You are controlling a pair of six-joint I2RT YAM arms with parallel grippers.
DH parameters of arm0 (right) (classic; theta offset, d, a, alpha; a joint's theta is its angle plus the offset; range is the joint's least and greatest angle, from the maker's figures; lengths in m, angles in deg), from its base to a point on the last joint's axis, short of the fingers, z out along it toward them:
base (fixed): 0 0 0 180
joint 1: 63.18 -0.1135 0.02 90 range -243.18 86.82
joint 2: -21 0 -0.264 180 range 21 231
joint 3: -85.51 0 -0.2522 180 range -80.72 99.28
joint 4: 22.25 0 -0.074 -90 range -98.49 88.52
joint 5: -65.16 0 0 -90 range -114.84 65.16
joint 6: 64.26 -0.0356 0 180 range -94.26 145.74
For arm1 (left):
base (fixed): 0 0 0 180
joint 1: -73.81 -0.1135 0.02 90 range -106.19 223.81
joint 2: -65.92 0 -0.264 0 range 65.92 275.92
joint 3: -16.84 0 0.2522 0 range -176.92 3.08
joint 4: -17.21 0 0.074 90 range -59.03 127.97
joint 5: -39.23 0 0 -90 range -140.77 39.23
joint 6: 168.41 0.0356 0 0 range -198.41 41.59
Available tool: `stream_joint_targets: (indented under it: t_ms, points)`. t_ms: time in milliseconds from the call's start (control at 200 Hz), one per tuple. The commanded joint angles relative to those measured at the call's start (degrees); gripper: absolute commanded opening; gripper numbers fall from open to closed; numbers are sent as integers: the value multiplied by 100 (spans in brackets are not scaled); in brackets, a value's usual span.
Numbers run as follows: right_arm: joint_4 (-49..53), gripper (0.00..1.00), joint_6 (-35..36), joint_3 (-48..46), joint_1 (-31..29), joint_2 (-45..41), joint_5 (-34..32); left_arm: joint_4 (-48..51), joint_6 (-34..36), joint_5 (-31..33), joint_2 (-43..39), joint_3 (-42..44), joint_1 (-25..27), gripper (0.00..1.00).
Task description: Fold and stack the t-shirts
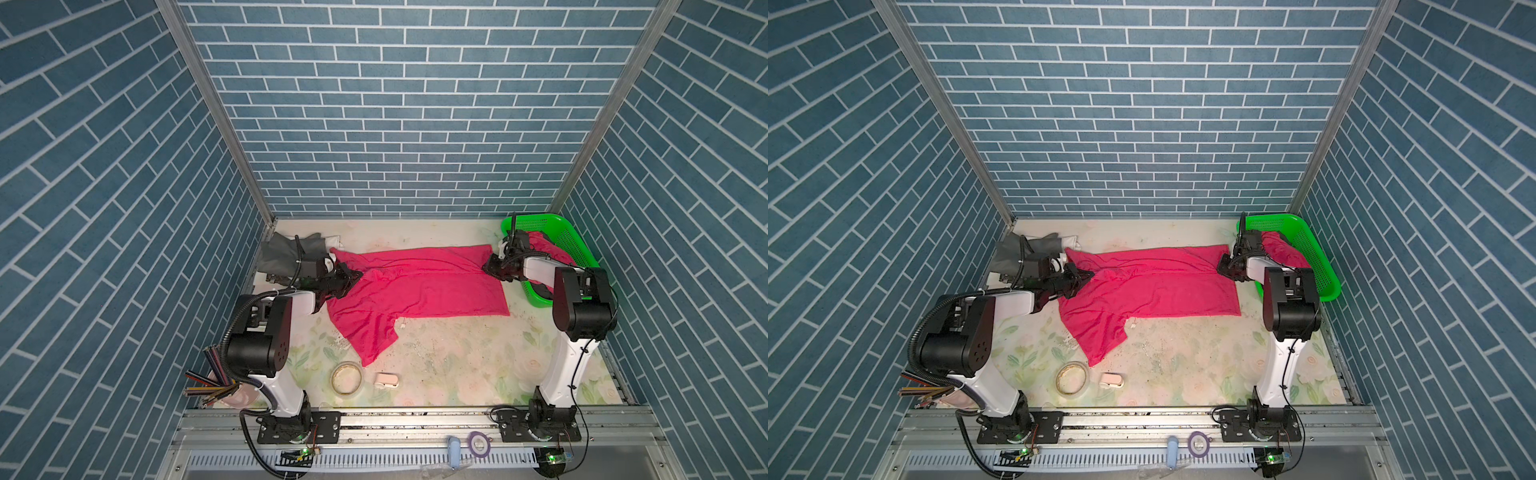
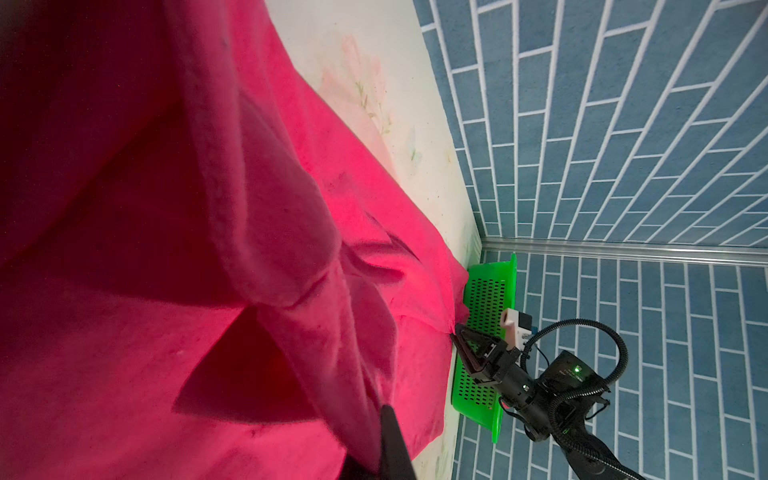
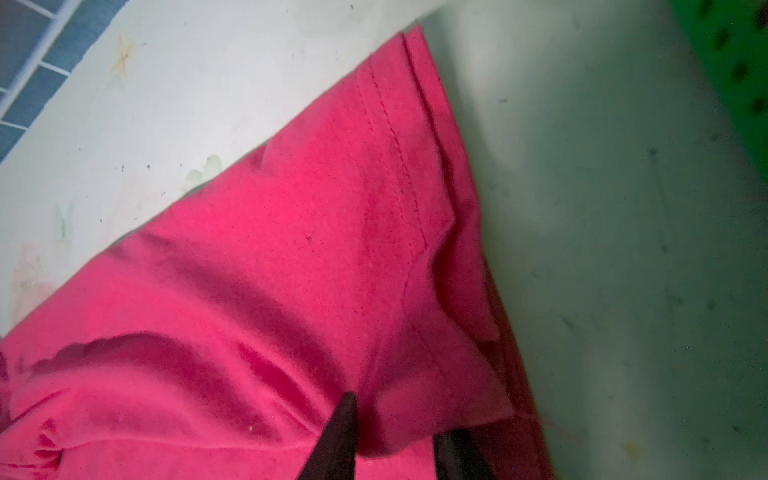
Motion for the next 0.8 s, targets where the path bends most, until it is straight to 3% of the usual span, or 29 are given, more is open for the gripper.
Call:
stream_joint_targets:
  t_ms: [0,95,170,340,655,795]
  points:
    - [-22,39,4,-36,14,-192,-30,-39,115,-18,24,44,-10,0]
    - [35,47,-5,32,-35,-296,27,-49,126,-25,86,11,-4,0]
    - [83,53,22,72,-131,-456,-1,-34,149,-27,119,-59,-10,13]
    - [284,71,37,166,-467,-827,-230,129,231,43,150,-280,-3,17]
    - [449,83,20,369,-673,-935,-260,241,324,61,325,-520,-61,13]
    - [315,87,-154,361,-1146,-901,-150,144,190,9,343,-583,-80,16]
